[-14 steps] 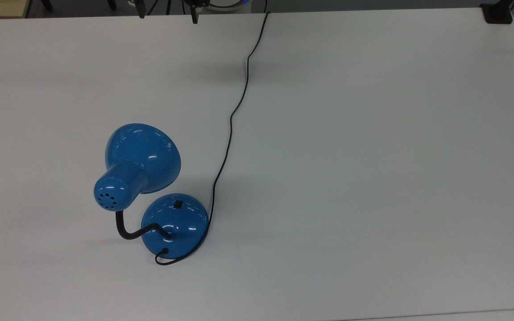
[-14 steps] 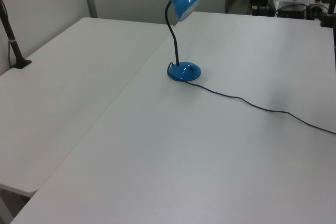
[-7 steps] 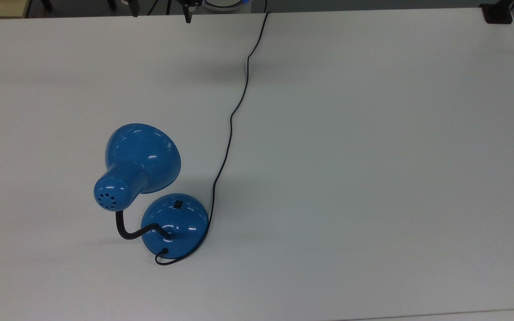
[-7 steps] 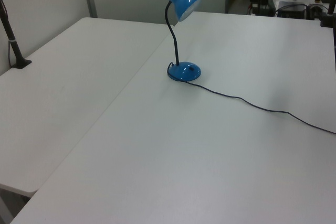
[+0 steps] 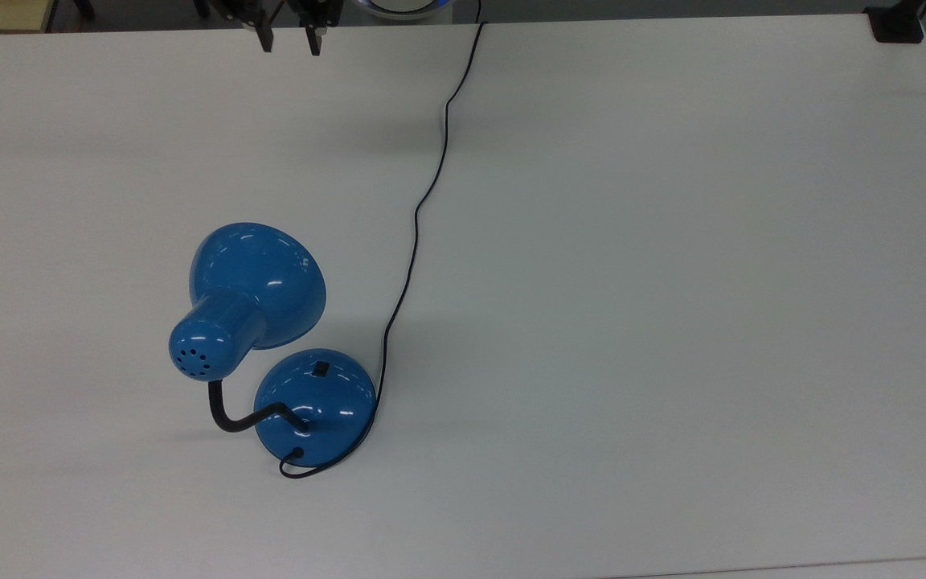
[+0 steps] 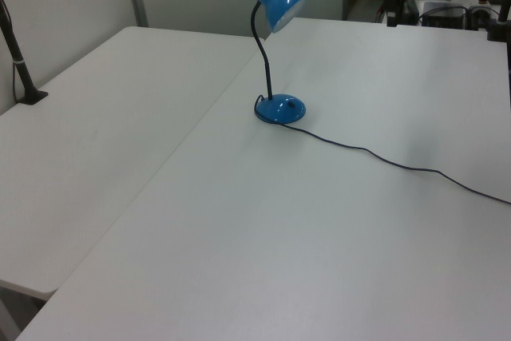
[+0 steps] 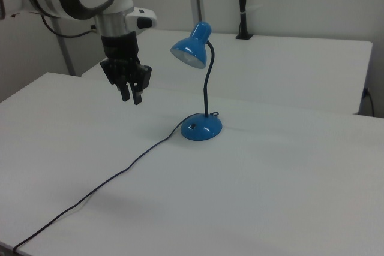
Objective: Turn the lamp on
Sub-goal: 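Move the gripper down toward the switch on the blue lamp base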
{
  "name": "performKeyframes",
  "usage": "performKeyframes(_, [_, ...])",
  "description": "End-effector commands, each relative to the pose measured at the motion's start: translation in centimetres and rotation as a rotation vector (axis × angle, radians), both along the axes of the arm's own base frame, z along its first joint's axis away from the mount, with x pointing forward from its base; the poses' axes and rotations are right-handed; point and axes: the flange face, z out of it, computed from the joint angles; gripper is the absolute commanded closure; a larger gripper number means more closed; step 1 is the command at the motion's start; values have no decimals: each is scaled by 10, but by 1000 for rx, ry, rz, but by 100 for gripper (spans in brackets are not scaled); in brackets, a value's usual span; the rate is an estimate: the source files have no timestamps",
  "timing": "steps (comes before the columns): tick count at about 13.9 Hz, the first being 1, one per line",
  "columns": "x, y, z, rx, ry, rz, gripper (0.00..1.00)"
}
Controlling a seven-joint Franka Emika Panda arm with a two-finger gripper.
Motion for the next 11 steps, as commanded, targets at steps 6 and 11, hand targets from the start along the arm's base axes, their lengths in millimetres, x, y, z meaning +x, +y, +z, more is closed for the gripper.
performKeyframes(6, [62,11,-50,20,-162,114,100])
performKeyframes(11, [103,19,-116,-21,-227,148,100])
